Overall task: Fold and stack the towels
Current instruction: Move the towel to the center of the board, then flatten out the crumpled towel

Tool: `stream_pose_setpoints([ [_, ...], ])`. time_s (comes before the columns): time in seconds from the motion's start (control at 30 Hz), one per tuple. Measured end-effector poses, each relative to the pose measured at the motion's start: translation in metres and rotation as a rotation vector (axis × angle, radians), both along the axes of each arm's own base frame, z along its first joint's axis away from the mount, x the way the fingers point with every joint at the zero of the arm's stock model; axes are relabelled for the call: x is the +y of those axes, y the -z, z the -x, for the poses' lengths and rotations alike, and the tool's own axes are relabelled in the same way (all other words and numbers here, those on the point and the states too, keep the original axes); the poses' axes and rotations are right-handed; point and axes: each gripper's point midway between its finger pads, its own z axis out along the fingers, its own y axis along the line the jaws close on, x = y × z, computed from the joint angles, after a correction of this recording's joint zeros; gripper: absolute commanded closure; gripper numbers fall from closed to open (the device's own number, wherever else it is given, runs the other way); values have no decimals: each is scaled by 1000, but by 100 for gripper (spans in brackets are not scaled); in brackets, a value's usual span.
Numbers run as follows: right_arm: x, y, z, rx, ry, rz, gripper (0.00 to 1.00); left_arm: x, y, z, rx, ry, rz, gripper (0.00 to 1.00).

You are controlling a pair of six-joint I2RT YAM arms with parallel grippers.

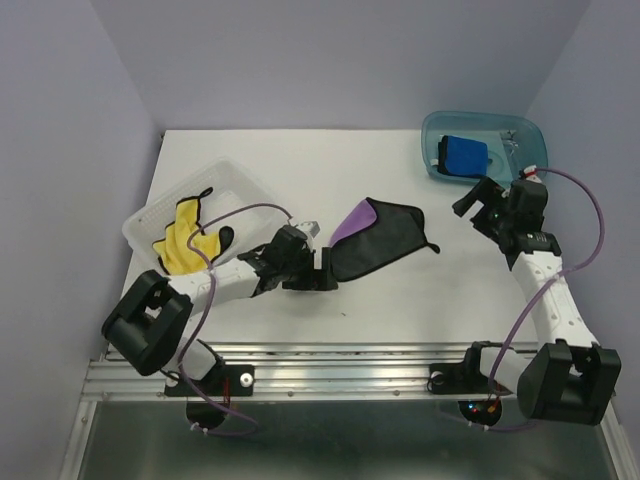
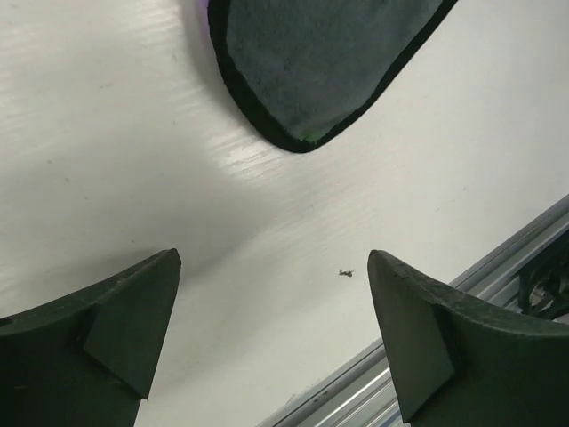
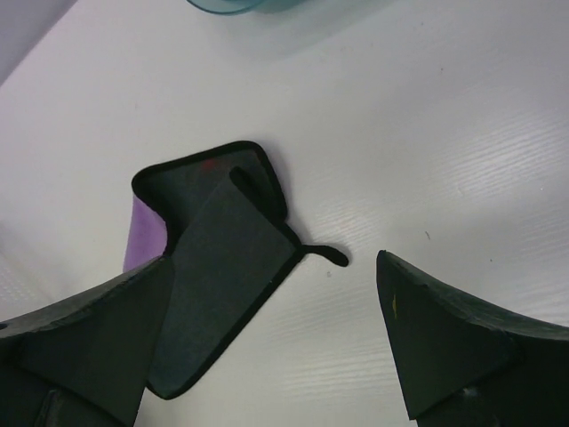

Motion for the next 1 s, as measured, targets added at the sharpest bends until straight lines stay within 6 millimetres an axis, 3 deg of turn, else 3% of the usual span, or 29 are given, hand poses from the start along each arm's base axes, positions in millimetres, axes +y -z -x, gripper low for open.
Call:
stream_pose_setpoints([
  [0.1,13,17,-2,54,-36,9,0,3,-29,-8,-83,-47,37,1],
  [0.2,43,35,-3,110,-120,25,0,3,-65,-20,-191,-91,106,1],
  [0.27,65,55,-1,169,-184,42,0,3,-76,-25,-228,-116,125,1],
  [0.37,74,82,2,252,-208,76,0,5,-66,-29,-212,-141,100,1],
  [0.5,53,107,3,333,-148,168,0,5,-36,-29,-139,-156,46,1],
  [0.67,42,132,5,411,-111,217,0,-1,-11,-24,-74,-163,-1,1],
  [0.8,40,137,5,428,-105,224,0,-18,-3,-26,-57,-156,-26,3],
  [0.87,40,137,4,425,-104,223,0,-27,-3,-30,-59,-161,-33,10],
  [1.0,40,137,4,425,-104,224,0,-34,3,-35,-62,-201,-89,14],
])
